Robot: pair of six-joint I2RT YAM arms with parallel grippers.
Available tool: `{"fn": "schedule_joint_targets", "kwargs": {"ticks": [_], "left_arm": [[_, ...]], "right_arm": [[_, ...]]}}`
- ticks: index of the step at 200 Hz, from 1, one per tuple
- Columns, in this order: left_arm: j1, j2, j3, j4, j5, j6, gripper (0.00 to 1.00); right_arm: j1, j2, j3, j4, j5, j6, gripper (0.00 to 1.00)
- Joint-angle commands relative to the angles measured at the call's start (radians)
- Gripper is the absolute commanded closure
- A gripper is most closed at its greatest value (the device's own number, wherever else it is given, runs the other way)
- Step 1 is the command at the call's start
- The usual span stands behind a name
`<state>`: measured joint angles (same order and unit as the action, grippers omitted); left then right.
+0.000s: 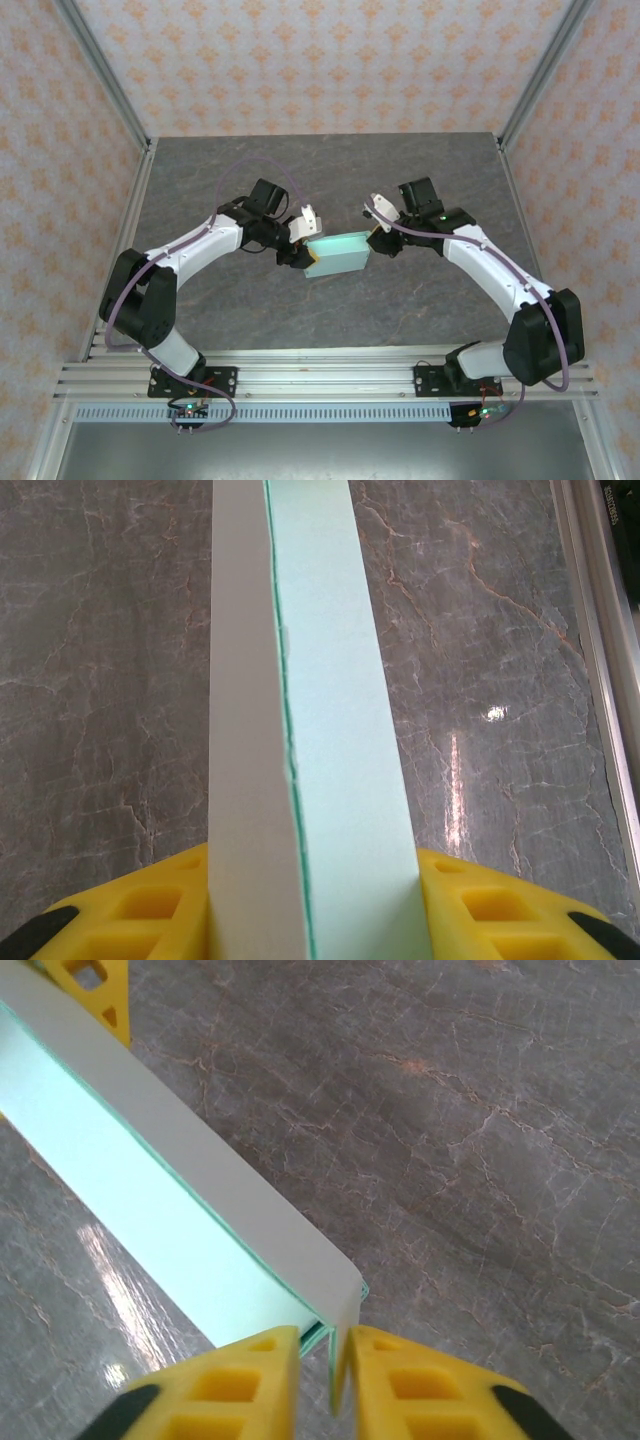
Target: Fold the paper box
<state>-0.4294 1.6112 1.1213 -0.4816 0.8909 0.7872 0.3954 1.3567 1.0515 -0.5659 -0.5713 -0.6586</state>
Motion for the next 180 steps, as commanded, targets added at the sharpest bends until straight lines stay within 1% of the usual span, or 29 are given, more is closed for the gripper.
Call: {"fn": "schedule_joint_targets", "kwargs": {"ticks": [1,23,44,65,80,109,149,180], "left_arm": [[0.009,0.008,0.02,-0.009,0.018,0.006,0.62],[0.006,0.001,0.012,0.015,0.004,-0.015,0.63],[0.001,-0.01,-0.014,0.066,-0.039,-0.051,0.62],[-0.002,-0.017,-0.04,0.114,-0.1,-0.087,0.63],[-0.006,-0.022,-0.055,0.146,-0.115,-0.104,0.63],[-0.008,-0.022,-0.074,0.182,-0.125,-0.126,0.63],[-0.011,-0.016,-0.073,0.183,-0.142,-0.134,0.63],[-0.01,-0.014,-0.077,0.188,-0.152,-0.141,0.62]], "right_arm": [[0.011,-0.003,0.021,0.026,0.018,0.015,0.86],[0.016,0.001,0.025,0.029,0.051,0.055,0.95],[0.042,-0.001,0.03,0.046,0.096,0.161,0.96],[0.081,-0.016,0.036,0.064,0.184,0.367,0.97],[0.116,-0.025,0.034,0.072,0.272,0.501,0.98],[0.167,-0.018,0.043,0.051,0.386,0.677,0.99],[0.182,-0.004,0.045,0.039,0.441,0.773,0.99],[0.183,0.015,0.054,0.027,0.436,0.801,0.99]]}}
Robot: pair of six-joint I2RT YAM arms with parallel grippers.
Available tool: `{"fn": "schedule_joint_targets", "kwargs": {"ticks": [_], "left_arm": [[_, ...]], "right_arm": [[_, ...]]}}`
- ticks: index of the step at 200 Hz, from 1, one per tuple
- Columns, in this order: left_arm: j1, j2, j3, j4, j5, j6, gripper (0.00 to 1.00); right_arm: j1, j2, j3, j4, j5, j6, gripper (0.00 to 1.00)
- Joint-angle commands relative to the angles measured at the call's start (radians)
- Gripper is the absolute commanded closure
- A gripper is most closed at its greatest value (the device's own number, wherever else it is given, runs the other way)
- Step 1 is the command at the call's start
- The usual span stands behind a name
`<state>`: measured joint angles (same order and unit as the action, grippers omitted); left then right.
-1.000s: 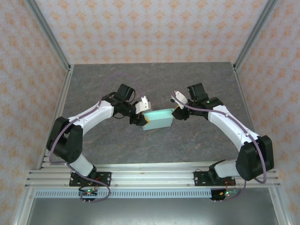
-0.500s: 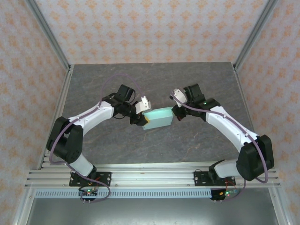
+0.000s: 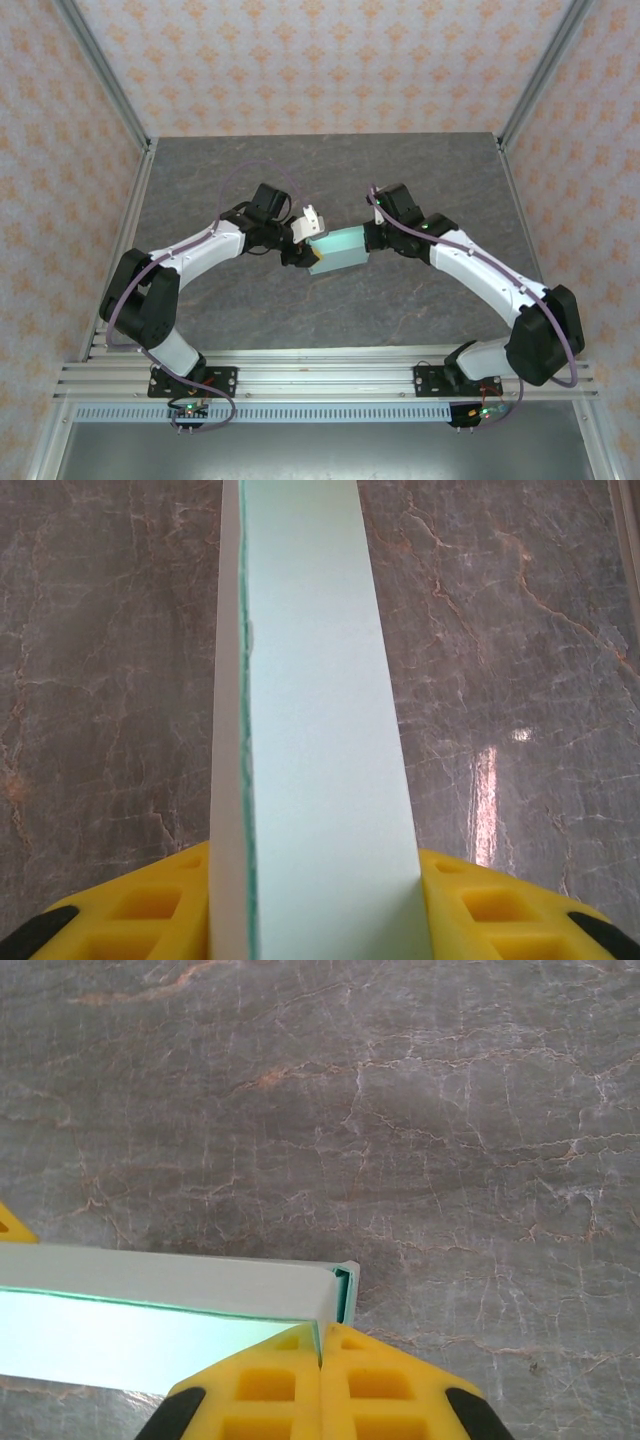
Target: Fold the paper box
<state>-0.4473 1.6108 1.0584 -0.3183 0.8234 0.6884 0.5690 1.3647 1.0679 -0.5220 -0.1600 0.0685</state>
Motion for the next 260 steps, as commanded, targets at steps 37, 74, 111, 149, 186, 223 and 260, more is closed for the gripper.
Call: {"fn": "schedule_joint_targets", "kwargs": {"ticks": [37,74,111,149,186,223,260], "left_arm": [[0.008,-0.01,-0.012,0.014,-0.098,-0.038,0.63],[0.008,-0.003,-0.012,0.015,-0.108,-0.038,0.62],[0.007,0.006,-0.012,0.013,-0.116,-0.039,0.63],[0.007,0.014,-0.012,0.027,-0.129,-0.049,0.62],[0.007,0.015,-0.011,0.026,-0.16,-0.056,0.61],[0.007,0.021,0.001,0.007,-0.196,-0.052,0.61],[-0.002,0.036,0.025,-0.035,-0.228,-0.043,0.6]], "right_arm": [[0.009,0.011,0.035,-0.034,0.06,0.02,0.99],[0.008,0.014,0.012,-0.032,0.06,-0.049,0.99],[0.008,0.016,-0.03,-0.005,0.041,-0.079,0.98],[0.008,0.014,-0.056,0.022,0.04,-0.015,0.98],[0.008,-0.012,-0.102,0.064,0.053,0.034,0.98],[0.009,-0.028,-0.134,0.091,0.056,0.046,0.99],[0.009,-0.029,-0.134,0.098,0.05,0.067,0.99]]}}
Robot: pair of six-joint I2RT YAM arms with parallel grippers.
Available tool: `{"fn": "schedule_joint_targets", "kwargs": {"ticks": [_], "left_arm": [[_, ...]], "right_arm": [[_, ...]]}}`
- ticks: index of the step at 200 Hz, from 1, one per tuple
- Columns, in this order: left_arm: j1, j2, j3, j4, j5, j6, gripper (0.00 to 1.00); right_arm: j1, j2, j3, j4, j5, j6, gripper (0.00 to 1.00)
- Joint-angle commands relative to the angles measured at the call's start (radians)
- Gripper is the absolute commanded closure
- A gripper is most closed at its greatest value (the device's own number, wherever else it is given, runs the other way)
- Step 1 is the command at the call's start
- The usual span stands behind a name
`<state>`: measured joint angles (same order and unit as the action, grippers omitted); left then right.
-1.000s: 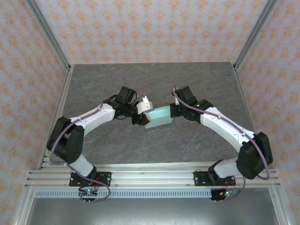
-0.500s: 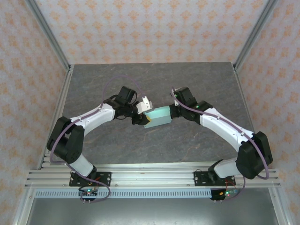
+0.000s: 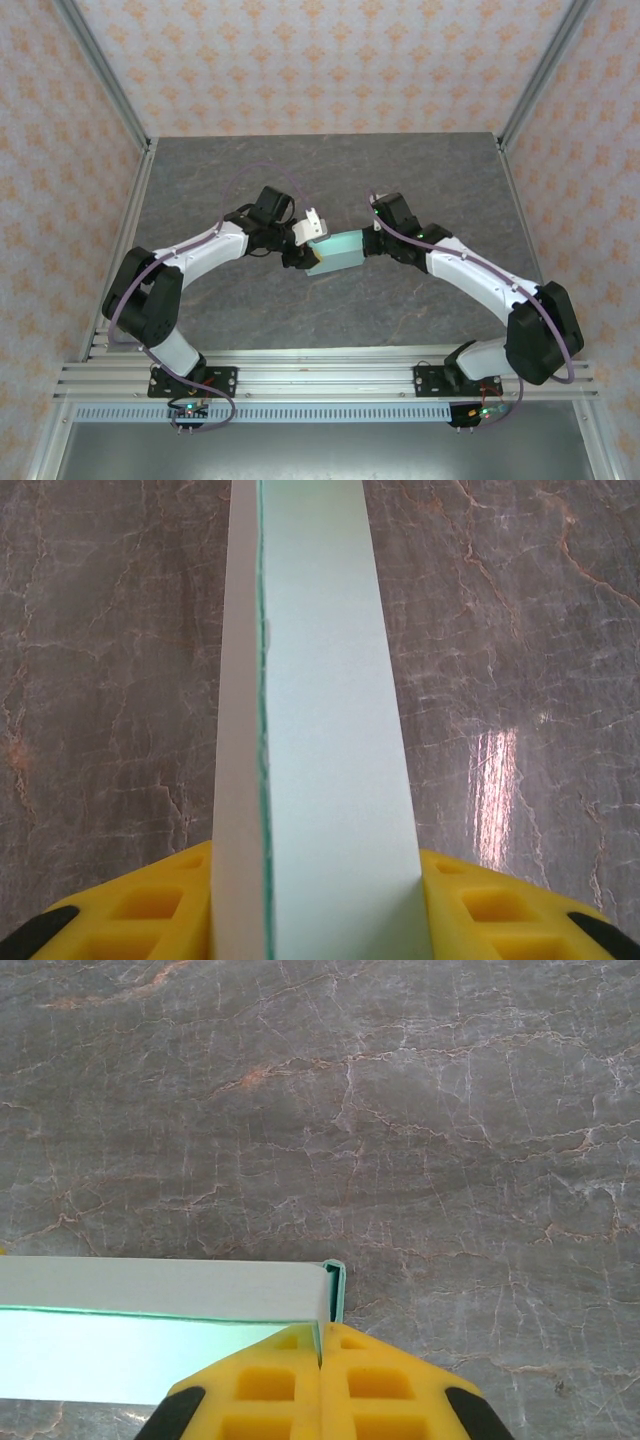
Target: Fold the paper box
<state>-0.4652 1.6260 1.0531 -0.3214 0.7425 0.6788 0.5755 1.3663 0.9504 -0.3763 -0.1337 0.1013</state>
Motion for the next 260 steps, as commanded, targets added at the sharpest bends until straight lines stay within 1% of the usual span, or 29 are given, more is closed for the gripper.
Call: {"fn": "schedule_joint_targets", "kwargs": {"ticks": [1,37,86,98,115,154,217,260], "left_arm": [[0.016,0.022,0.032,-0.033,-0.149,-0.032,0.6],[0.003,0.044,0.056,-0.082,-0.201,-0.019,0.59],[0.003,0.065,0.091,-0.125,-0.233,-0.008,0.55],[0.003,0.071,0.102,-0.134,-0.236,-0.008,0.54],[0.004,0.08,0.115,-0.143,-0.236,-0.008,0.49],[0.005,0.085,0.128,-0.145,-0.232,-0.011,0.46],[0.006,0.084,0.128,-0.137,-0.207,-0.019,0.45],[0.004,0.094,0.138,-0.146,-0.175,-0.026,0.48]], "right_arm": [[0.003,-0.031,-0.016,-0.048,0.024,0.035,0.99],[0.004,-0.023,-0.016,-0.053,0.029,0.053,0.99],[0.021,-0.019,-0.01,-0.061,0.054,0.078,0.99],[0.021,-0.014,-0.006,-0.065,0.061,0.082,0.99],[0.023,-0.008,0.003,-0.077,0.071,0.085,0.99],[0.022,0.004,0.02,-0.101,0.088,0.114,0.99],[0.022,0.04,0.062,-0.125,0.071,0.185,1.0],[0.023,0.069,0.097,-0.147,0.058,0.211,1.0]]}}
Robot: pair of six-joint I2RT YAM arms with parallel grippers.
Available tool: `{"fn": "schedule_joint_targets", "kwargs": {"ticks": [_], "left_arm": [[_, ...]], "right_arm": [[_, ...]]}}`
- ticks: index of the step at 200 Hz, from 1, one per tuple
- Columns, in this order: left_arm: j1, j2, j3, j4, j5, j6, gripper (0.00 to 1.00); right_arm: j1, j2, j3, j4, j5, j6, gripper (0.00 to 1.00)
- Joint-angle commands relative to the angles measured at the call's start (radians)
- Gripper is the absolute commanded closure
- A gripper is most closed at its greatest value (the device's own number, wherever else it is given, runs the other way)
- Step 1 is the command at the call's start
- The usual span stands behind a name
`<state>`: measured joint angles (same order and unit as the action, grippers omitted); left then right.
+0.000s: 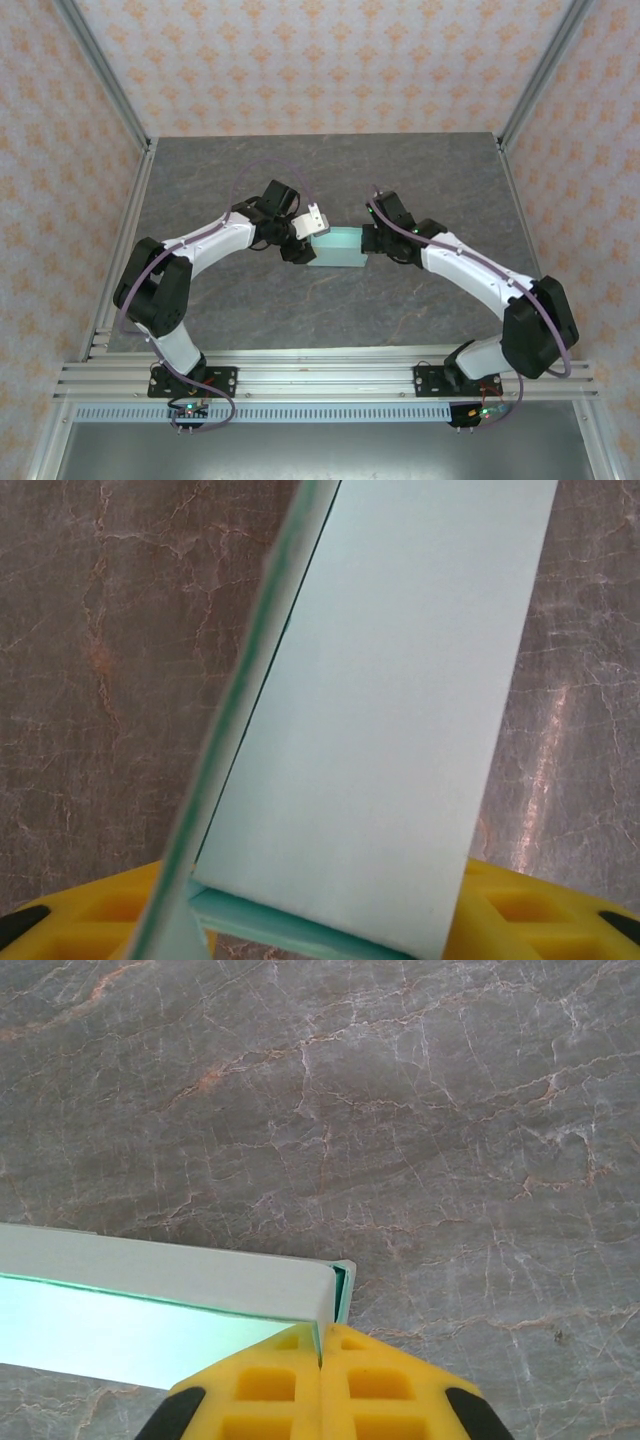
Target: Fold the paper box
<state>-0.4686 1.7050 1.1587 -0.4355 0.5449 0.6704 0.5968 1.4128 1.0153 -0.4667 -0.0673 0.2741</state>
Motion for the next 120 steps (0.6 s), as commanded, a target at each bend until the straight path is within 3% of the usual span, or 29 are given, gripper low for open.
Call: {"fn": "schedule_joint_targets", "kwargs": {"ticks": [1,78,120], "left_arm": [[0.007,0.015,0.033,-0.033,0.023,-0.018,0.48],[0.006,0.025,0.04,-0.029,0.018,-0.038,0.5],[0.006,0.011,0.027,-0.015,0.015,-0.043,0.5]], "right_arm": [[0.001,0.024,0.032,-0.057,-0.009,0.039,0.99],[0.002,0.047,0.064,-0.081,-0.031,0.078,1.0],[0.001,0.013,-0.007,-0.036,0.008,0.005,1.0]]}}
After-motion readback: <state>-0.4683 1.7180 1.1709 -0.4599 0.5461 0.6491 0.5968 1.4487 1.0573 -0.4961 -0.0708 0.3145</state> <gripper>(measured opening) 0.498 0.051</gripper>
